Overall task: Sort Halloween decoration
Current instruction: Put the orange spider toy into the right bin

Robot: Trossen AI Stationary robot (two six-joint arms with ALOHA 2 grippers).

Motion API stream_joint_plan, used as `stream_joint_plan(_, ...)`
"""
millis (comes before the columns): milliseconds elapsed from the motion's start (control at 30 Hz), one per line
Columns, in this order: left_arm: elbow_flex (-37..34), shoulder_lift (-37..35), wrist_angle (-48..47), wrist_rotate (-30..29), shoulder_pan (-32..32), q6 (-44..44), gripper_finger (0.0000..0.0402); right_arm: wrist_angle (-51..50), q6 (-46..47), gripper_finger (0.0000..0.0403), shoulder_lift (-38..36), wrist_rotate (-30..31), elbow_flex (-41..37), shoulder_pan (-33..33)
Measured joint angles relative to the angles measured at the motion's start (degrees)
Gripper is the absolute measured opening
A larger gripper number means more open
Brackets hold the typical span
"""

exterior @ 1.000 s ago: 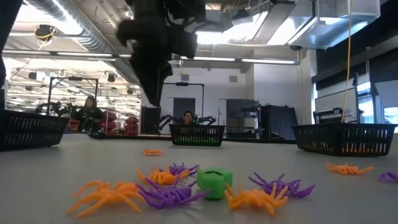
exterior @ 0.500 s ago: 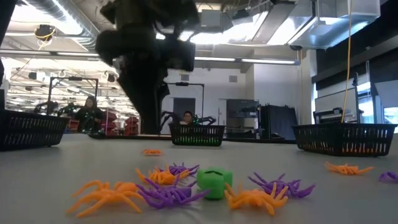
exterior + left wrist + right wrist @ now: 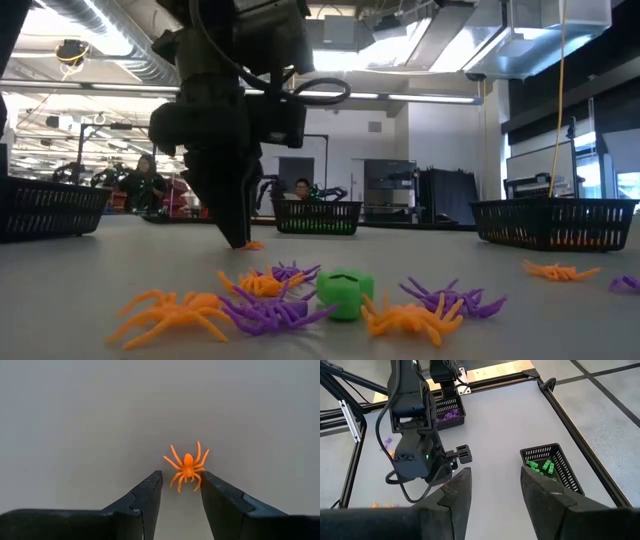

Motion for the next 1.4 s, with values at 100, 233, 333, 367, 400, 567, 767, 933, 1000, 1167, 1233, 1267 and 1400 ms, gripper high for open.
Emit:
stream_joint_plan(100,0.2,1.0,0.0,-0.1,-0.2,0.0,0.0135,0.0,0.1,0.0167,0.0,0.0,0.0,0.0)
stream_joint_plan(233,0.2,1.0,0.0,-0.5,-0.6,0.2,0.0135,0.0,0.9,0.0167,0.0,0.0,0.0,0.0)
stream_joint_plan(333,0.2,0.9,0.0,-0.8,-0.7,0.2,0.0126,-0.1,1.0,0.0167,0.0,0.0,0.0,0.0)
stream_joint_plan(367,0.2,0.9,0.0,-0.7,-0.7,0.2,0.012,0.0,1.0,0.0167,0.0,0.0,0.0,0.0)
stream_joint_plan(400,0.2,0.9,0.0,-0.5,-0.7,0.2,0.0112,-0.1,1.1,0.0167,0.0,0.0,0.0,0.0)
stream_joint_plan(567,0.1,1.0,0.1,1.1,-0.6,0.0,0.0062,-0.1,1.1,0.0167,0.0,0.0,0.0,0.0)
stream_joint_plan(767,0.1,1.0,0.2,3.0,-0.6,-1.3,0.0005,-0.1,1.1,0.0167,0.0,0.0,0.0,0.0)
stream_joint_plan(933,-0.1,-0.1,0.8,3.1,-0.6,-2.5,0.0001,-0.1,1.1,0.0167,0.0,0.0,0.0,0.0)
stream_joint_plan(1000,-0.2,-0.9,0.9,3.0,-0.5,-2.5,0.0,-0.1,1.0,0.0167,0.0,0.0,0.0,0.0)
stream_joint_plan(1167,-0.1,-3.8,1.5,2.0,0.2,-2.6,0.0,-0.1,0.9,0.0167,0.0,0.0,0.0,0.0)
stream_joint_plan(1233,-0.1,-5.5,2.3,0.6,0.2,-2.7,0.0,-0.1,0.6,0.0167,0.0,0.0,0.0,0.0)
stream_joint_plan(1267,-0.1,-6.4,2.7,-0.1,0.4,-2.7,0.0,-0.1,0.0,0.0167,0.0,0.0,0.0,0.0)
stream_joint_plan(1400,-0.1,-10.7,4.4,-3.8,1.2,-3.5,0.0,-0.7,-0.5,0.0167,-1.3,0.0,0.1,0.0)
